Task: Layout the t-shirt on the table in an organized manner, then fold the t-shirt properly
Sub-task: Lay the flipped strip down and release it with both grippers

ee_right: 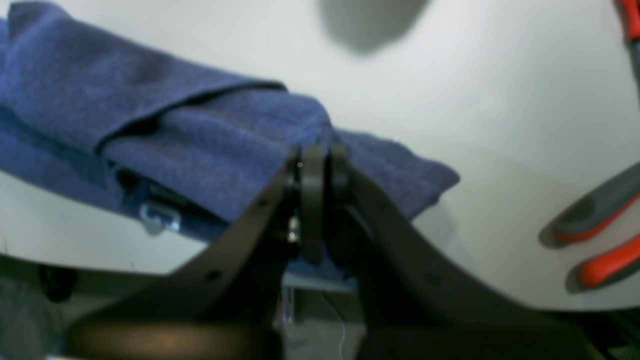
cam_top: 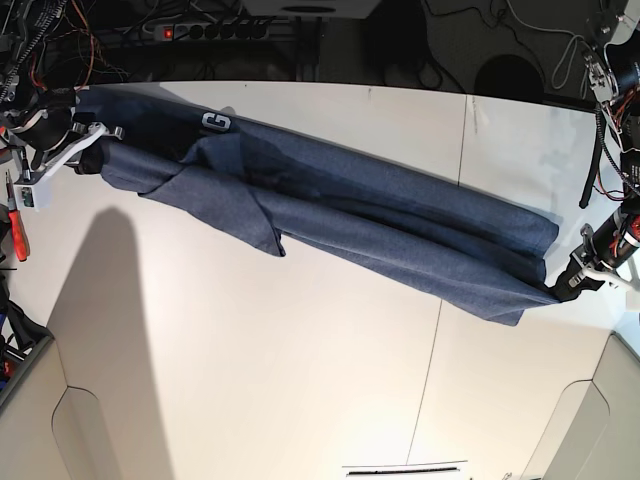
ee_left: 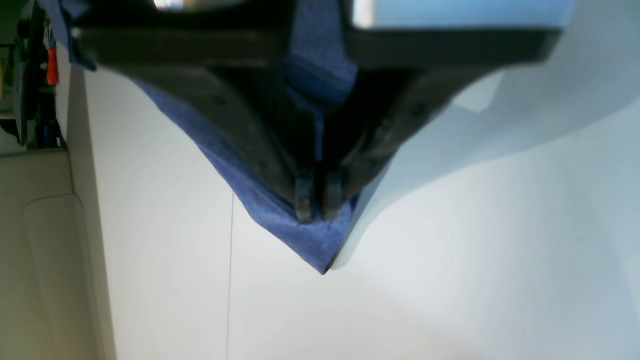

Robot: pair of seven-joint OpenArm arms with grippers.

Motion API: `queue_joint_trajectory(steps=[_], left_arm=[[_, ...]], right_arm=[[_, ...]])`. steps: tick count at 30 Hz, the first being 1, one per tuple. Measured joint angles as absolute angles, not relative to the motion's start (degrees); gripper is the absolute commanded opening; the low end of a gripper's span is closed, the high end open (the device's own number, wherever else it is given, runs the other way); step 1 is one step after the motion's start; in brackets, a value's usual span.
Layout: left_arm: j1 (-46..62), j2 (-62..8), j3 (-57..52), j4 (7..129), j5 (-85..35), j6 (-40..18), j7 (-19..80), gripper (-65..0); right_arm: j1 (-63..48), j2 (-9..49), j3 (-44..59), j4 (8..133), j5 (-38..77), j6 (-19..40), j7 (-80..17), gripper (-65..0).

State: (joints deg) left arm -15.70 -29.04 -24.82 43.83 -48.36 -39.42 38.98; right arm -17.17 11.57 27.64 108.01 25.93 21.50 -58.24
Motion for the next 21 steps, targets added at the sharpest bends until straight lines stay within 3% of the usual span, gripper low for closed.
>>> queue_joint_trajectory(steps=[18, 21], left_arm=[[-15.73, -29.04, -24.82, 43.83, -47.44, -39.42, 40.51, -63.7], [-15.7, -29.04, -24.82, 43.83, -47.99, -39.4, 40.56, -53.5]], right_arm=[[-17.17, 11.57, 27.64, 108.01, 25.61, 21.52, -65.45, -65.0], [-17.17, 11.57, 27.64, 108.01, 25.23, 21.74, -65.67, -47.5]])
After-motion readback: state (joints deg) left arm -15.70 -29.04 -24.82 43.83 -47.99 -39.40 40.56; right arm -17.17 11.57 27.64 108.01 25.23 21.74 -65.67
